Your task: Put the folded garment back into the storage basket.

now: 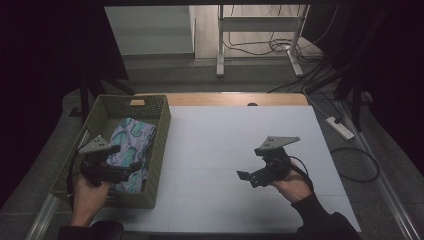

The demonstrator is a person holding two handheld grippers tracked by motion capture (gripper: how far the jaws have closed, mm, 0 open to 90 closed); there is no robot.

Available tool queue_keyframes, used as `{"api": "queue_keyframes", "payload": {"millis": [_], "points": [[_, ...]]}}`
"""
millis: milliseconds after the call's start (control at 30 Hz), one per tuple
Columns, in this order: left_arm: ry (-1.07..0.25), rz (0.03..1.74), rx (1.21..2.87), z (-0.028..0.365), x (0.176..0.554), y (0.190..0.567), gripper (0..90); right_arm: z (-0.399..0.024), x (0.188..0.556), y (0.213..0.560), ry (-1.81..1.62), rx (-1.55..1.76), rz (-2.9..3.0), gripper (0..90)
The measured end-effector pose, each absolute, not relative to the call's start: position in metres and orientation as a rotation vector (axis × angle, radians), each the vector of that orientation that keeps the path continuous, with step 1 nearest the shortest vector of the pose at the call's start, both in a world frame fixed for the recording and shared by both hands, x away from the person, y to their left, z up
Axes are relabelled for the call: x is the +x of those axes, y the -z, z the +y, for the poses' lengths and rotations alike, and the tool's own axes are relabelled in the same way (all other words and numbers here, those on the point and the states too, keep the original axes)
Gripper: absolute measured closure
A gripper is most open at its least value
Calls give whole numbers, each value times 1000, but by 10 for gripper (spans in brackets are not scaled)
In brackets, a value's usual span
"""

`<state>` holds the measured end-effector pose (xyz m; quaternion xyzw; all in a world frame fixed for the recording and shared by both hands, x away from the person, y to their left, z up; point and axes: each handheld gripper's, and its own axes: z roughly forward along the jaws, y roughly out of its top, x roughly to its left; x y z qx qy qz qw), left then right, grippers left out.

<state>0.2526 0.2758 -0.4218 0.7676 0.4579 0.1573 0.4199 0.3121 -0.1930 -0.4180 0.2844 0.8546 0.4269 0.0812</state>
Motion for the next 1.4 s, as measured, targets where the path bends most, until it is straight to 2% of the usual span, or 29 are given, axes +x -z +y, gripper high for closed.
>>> {"api": "queue_keyframes", "payload": {"millis": [1400], "points": [[-474, 1162, 1931, 276, 226, 434, 0, -253, 283, 428, -1246, 1012, 2468, 0]]}}
